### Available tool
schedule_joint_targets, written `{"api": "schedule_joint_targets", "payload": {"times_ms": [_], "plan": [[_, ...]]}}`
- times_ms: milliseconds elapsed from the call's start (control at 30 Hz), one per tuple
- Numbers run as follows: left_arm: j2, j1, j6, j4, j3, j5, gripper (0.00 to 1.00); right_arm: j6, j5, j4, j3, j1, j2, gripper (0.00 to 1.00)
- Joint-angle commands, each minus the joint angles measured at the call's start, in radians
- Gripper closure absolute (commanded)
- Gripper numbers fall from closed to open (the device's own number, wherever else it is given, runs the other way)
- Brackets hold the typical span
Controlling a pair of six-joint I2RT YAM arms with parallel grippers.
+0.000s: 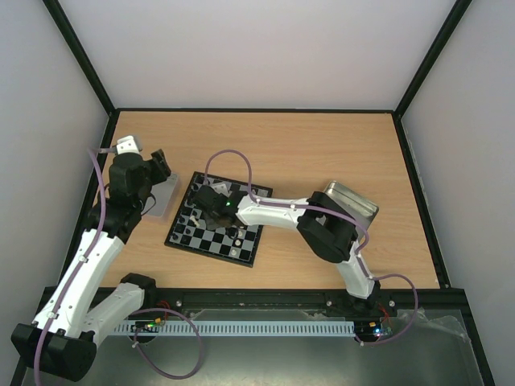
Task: Set up the chess pieces on the board
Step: Pick up the chess piece from the chessboard.
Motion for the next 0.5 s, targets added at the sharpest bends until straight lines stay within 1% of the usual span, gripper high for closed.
{"api": "schedule_joint_targets", "payload": {"times_ms": [0, 133, 267, 467], "plan": [[0.000, 0.005, -0.001, 0.027, -0.016, 0.035, 0.29, 0.033, 0.015, 0.023, -0.063, 0.007, -0.052, 0.98], [0.012, -0.001, -0.010, 0.026, -0.028, 0.108, 0.29, 0.056, 0.009, 0.076, -0.117, 0.007, -0.095, 0.98], [0.015, -0.003, -0.048, -0.014, -0.046, 0.205, 0.29, 0.092, -0.006, 0.160, -0.190, 0.005, -0.153, 0.98], [-0.025, -0.002, -0.174, -0.024, -0.173, 0.452, 0.27, 0.140, -0.041, 0.268, -0.269, -0.006, -0.205, 0.98]]}}
